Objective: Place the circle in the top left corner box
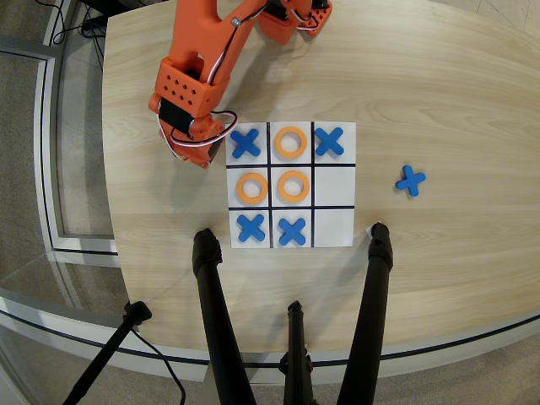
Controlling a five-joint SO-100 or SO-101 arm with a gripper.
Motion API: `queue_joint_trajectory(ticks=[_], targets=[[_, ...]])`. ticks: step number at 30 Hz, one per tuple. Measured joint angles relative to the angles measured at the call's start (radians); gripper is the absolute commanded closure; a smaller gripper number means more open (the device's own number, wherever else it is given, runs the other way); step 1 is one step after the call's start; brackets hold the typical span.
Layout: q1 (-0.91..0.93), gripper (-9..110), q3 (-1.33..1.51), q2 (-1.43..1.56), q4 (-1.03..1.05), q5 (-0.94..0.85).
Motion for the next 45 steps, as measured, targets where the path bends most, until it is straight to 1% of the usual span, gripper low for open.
queue_joint_trajectory(ticks=[5, 10, 15, 17, 20, 23, 26, 30, 36, 41, 45], targets=[[-0.074, 102, -0.018, 0.153, 0.006, 0.089], [-0.222, 102, -0.009, 0.423, 0.12, 0.172], [-0.492, 102, 0.054, 0.686, 0.275, 0.256], [-0.629, 102, 0.072, 0.742, 0.348, 0.301], [-0.816, 102, 0.078, 0.747, 0.391, 0.387], [-0.937, 102, 0.083, 0.686, 0.374, 0.443], [-0.969, 102, 0.078, 0.566, 0.296, 0.463], [-0.965, 102, -0.046, 0.318, 0.215, 0.472], [-0.92, 102, -0.35, -0.051, 0.206, 0.472], [-0.904, 102, -0.561, -0.273, 0.216, 0.472], [-0.891, 102, -0.68, -0.393, 0.216, 0.472]])
